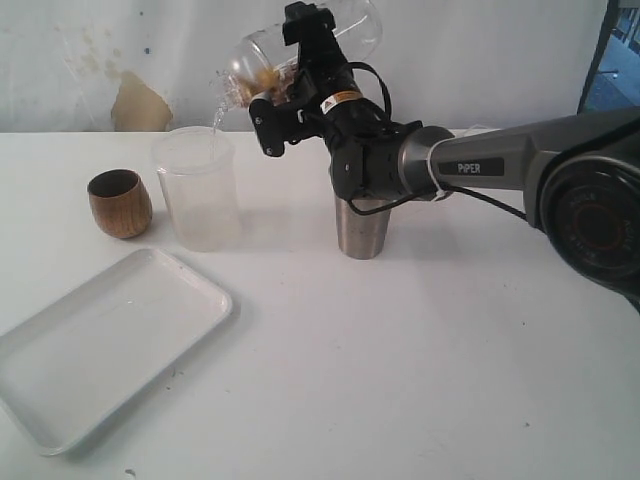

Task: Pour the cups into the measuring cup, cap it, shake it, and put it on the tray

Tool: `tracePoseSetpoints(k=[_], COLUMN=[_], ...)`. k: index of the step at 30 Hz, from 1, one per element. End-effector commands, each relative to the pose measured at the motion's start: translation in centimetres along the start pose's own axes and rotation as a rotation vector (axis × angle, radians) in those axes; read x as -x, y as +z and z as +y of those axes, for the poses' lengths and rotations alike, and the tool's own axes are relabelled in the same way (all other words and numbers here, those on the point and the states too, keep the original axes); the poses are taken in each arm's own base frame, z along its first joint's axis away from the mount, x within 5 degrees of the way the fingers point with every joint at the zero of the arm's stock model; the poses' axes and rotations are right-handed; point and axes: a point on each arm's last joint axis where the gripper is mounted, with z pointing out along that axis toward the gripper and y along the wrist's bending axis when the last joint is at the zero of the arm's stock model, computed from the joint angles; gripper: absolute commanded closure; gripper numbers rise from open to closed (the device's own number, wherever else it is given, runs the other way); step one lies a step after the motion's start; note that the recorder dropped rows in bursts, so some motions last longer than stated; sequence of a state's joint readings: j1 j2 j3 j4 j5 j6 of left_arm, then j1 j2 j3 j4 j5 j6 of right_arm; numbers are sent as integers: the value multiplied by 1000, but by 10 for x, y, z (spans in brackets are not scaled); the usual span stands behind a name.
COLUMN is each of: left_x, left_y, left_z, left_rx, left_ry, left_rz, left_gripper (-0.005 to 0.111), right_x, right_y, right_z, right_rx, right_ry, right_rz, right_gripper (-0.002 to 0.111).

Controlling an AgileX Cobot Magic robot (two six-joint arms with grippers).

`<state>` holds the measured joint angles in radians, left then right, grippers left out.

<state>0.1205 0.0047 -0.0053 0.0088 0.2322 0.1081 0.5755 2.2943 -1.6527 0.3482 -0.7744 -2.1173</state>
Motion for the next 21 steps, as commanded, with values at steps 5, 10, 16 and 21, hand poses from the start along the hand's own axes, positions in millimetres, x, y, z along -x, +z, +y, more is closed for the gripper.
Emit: tracePoseSetpoints(k=[5,10,16,21], left_x=[-1,-1,-1,-1], left_y=[0,0,0,0], left_z=[0,0,0,0], left_rx=[-5,-5,-5,-5], left_ry=[5,5,5,5], left_rz=[-7,-7,-7,-7], left_gripper=[107,107,107,107], right_x=[-7,-5,-4,-4], right_y=[3,3,2,2], right_z=[-18,-19,-20,-20], right_rx=[-101,-113,-116,-116], right_ry=[-56,-80,-85,-85], right_rz=[10,-10,-15,-15], right_gripper=[108,108,108,108])
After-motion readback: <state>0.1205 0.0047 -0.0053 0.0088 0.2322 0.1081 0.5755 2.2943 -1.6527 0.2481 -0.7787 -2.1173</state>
